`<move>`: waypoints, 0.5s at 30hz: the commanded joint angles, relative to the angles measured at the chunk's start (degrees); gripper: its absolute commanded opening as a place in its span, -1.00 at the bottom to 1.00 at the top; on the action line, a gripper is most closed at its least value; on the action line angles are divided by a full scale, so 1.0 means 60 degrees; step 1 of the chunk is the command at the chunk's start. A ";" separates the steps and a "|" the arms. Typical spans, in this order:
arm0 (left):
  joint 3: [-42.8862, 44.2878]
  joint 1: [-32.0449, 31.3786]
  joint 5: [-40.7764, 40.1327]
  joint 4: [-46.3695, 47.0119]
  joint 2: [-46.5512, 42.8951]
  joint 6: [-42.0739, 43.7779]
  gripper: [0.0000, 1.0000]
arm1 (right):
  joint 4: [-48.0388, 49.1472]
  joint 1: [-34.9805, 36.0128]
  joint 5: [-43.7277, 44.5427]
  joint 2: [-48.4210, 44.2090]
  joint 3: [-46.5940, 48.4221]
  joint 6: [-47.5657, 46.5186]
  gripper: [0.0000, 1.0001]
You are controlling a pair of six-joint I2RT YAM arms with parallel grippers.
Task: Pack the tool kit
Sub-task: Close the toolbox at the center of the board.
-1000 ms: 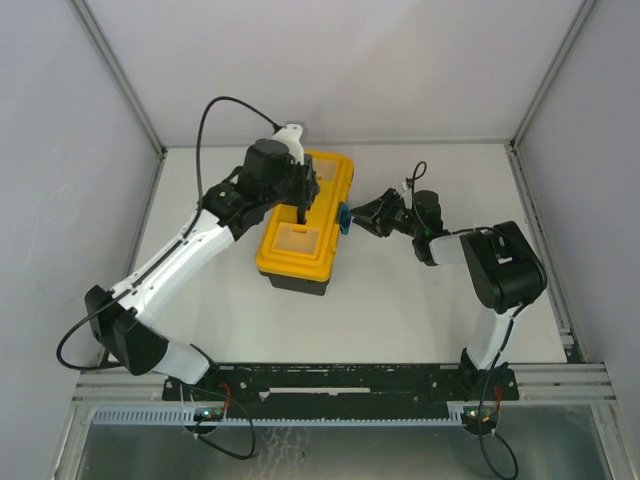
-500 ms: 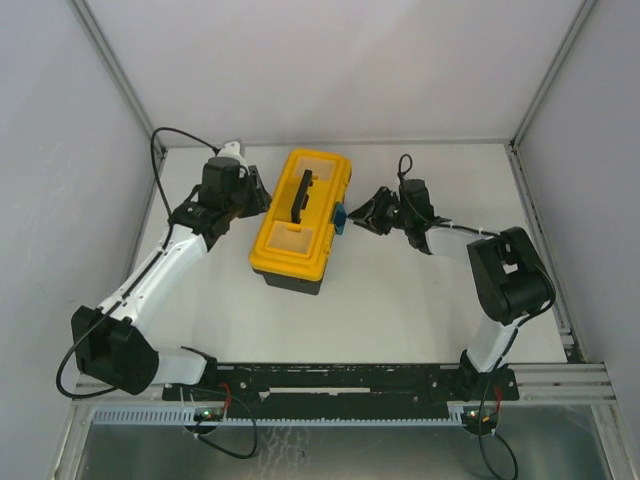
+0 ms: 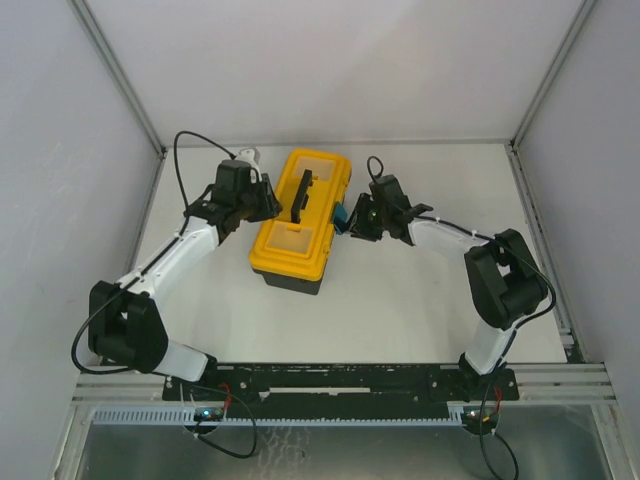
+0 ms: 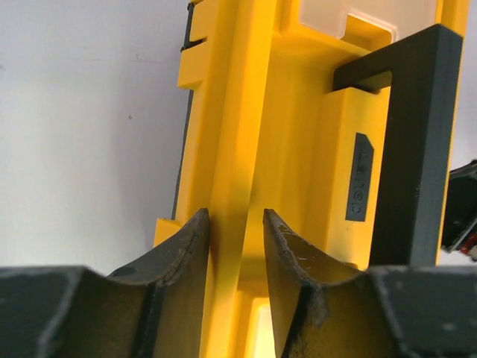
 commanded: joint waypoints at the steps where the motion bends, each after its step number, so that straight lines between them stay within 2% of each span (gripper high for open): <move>1: -0.0412 -0.0037 0.1131 0.0026 0.0155 0.0427 -0.28 | -0.1297 0.0354 0.1141 0.0075 0.1501 -0.0934 -0.29; 4: -0.0667 -0.0029 0.1390 0.0080 0.0131 0.0669 -0.32 | -0.2095 0.0588 0.1833 0.0468 0.2301 -0.1346 -0.28; 10: -0.0891 -0.0052 0.2120 0.0174 0.0267 0.0989 -0.42 | -0.1768 0.0766 0.0821 0.1215 0.3046 -0.1491 -0.28; 15: -0.1083 -0.0139 0.2535 0.0234 0.0520 0.1153 -0.51 | -0.1384 0.0993 0.0632 0.1368 0.3511 -0.1144 -0.28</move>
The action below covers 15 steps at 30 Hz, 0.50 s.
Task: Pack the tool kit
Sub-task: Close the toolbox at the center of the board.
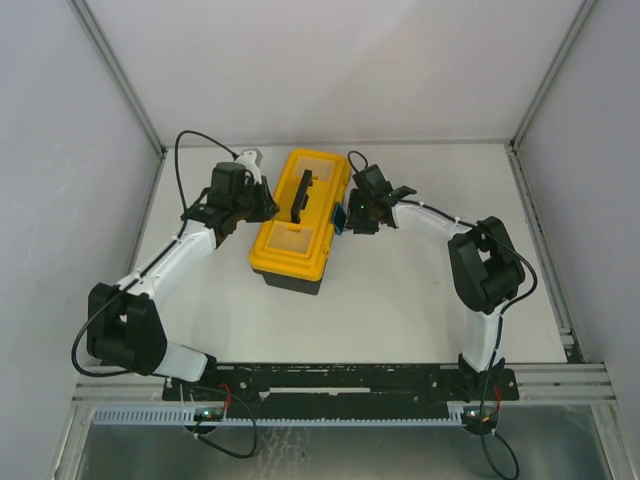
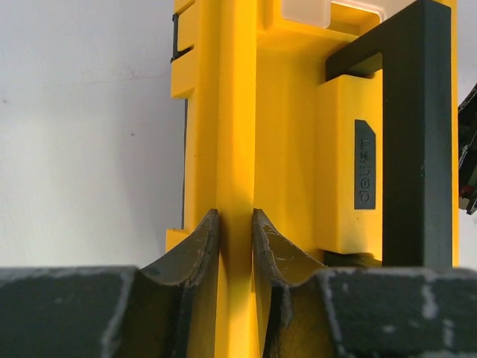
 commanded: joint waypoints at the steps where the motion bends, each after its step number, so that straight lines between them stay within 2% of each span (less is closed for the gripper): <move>1: -0.0664 -0.0418 0.1890 -0.0335 0.0617 0.0060 -0.52 | 0.1664 0.0664 -0.0891 -0.0038 0.0834 0.0216 -0.28; 6: -0.0678 -0.0601 0.2227 -0.0207 0.0709 0.0190 -0.59 | 0.1463 0.0671 -0.0935 0.0358 0.1332 0.0342 -0.29; 15: -0.0754 -0.0870 0.2921 -0.0180 0.0968 0.0561 -0.68 | 0.3645 0.0939 -0.2270 0.0681 0.1211 0.0820 -0.35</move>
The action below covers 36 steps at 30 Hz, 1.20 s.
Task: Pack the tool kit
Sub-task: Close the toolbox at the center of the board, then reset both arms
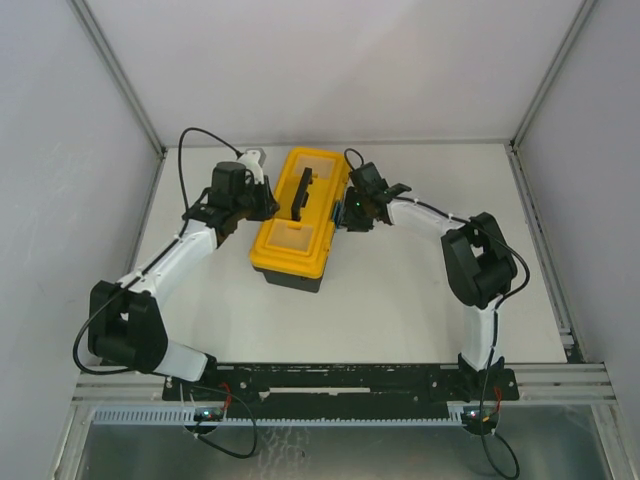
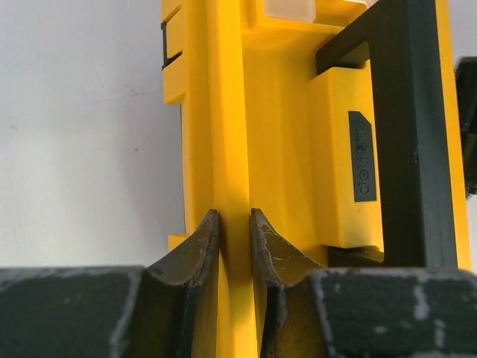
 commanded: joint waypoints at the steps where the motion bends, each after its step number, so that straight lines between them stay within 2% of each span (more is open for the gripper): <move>1: -0.0664 -0.0872 0.2832 -0.0546 0.0860 -0.0106 -0.69 | 0.4060 0.0924 -0.2321 0.0293 0.0640 0.0710 -0.36; 7: -0.0611 -0.0893 0.2723 -0.0788 0.0860 0.0028 -0.70 | 0.4349 0.0942 -0.2453 0.0472 0.0600 0.0773 -0.37; 10: -0.0635 -0.0894 0.2014 -0.0750 0.0637 -0.0257 -0.66 | 0.3036 0.0941 -0.0852 0.0111 0.0396 0.0696 -0.37; 12: -0.0577 -0.0883 0.1118 -0.0850 0.0323 -0.0462 -0.47 | 0.2714 0.0737 -0.0022 -0.0339 -0.0197 0.0864 -0.34; 15: -0.0433 -0.0829 -0.0242 -0.1007 -0.0419 -0.0671 -0.11 | 0.3122 0.0082 0.0118 -0.1238 -0.1629 0.1023 -0.27; 16: -0.0397 -0.0817 -0.0718 -0.1039 -0.0684 -0.0748 -0.03 | 0.3259 -0.0174 0.0101 -0.1604 -0.2033 0.0903 -0.23; 18: -0.0379 -0.0782 -0.1716 -0.1017 -0.1231 -0.0958 0.32 | 0.3382 -0.0359 0.0104 -0.2360 -0.2695 0.0380 -0.15; 20: -0.0445 -0.0731 -0.2539 -0.0883 -0.1859 -0.1139 0.52 | 0.3071 -0.0392 0.0426 -0.3100 -0.2944 -0.0191 0.02; 26: -0.0999 -0.0683 -0.4655 -0.0858 -0.3920 -0.1464 0.77 | 0.2879 -0.0501 0.1313 -0.6115 -0.4104 -0.1541 0.48; 29: -0.1291 -0.0681 -0.6286 -0.1284 -0.5091 -0.1660 0.82 | 0.3262 -0.0400 0.1747 -0.8045 -0.5076 -0.2284 0.72; 30: -0.1433 -0.0681 -0.6789 -0.1412 -0.5516 -0.1822 0.99 | 0.3284 -0.0386 0.1838 -0.8629 -0.5328 -0.2482 0.75; 33: -0.1920 -0.0696 -0.7816 -0.1743 -0.6838 -0.1899 0.99 | 0.3035 -0.0286 0.1998 -1.0030 -0.5734 -0.3180 0.78; 36: -0.2380 -0.0696 -0.8089 -0.1867 -0.8178 -0.1846 0.99 | 0.2565 -0.0084 0.2375 -1.1137 -0.5887 -0.3722 0.80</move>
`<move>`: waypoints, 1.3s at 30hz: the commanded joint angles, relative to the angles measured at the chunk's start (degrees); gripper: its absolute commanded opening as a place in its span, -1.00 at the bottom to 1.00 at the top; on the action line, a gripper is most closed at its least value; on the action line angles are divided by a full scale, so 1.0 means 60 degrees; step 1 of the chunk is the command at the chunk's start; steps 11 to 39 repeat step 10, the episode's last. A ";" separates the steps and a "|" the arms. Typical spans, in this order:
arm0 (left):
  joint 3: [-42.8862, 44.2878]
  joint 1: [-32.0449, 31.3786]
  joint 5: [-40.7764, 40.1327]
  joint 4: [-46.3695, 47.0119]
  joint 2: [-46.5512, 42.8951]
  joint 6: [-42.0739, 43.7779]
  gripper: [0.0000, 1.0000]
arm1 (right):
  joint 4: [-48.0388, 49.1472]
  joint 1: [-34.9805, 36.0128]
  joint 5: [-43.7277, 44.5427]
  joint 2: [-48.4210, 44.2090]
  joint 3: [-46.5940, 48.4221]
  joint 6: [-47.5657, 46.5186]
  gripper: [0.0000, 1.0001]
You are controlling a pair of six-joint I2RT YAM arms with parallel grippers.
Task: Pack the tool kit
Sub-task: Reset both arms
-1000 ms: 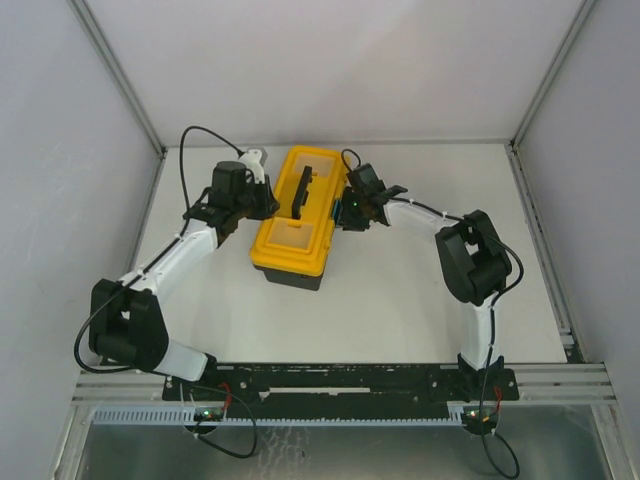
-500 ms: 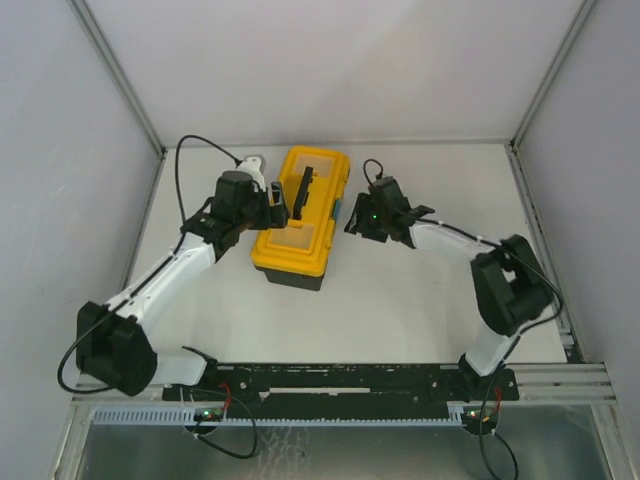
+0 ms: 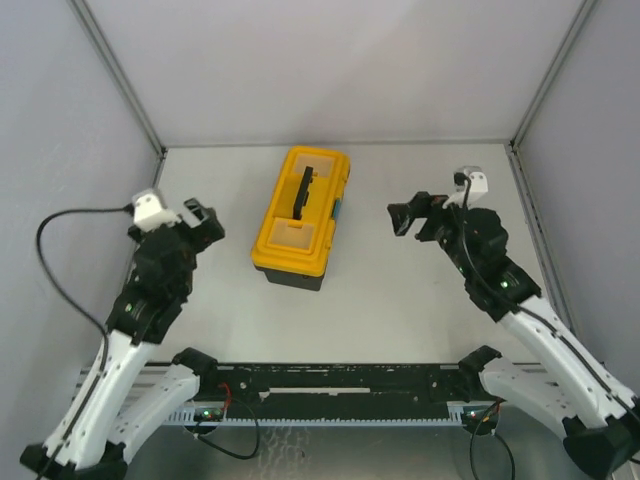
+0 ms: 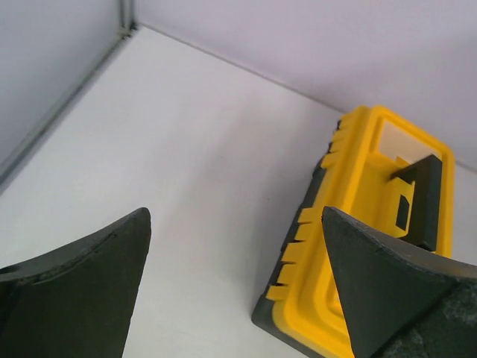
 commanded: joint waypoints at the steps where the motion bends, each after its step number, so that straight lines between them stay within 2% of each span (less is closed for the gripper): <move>1: -0.0738 0.0025 -0.1477 -0.0398 -0.1648 -0.0189 0.99 | -0.0449 0.0307 0.0847 -0.1258 -0.0235 -0.1371 0.81; 7: -0.0956 0.0033 -0.1561 -0.0411 -0.2976 0.0168 0.99 | -0.0974 0.0419 0.1279 -0.2600 -0.0419 -0.1828 0.90; 10: -0.0769 0.0025 -0.1901 -0.0635 -0.2956 0.0175 0.99 | -0.1143 0.0421 0.1424 -0.2740 -0.0408 -0.1667 0.92; 39: -0.0769 0.0025 -0.1901 -0.0635 -0.2956 0.0175 0.99 | -0.1143 0.0421 0.1424 -0.2740 -0.0408 -0.1667 0.92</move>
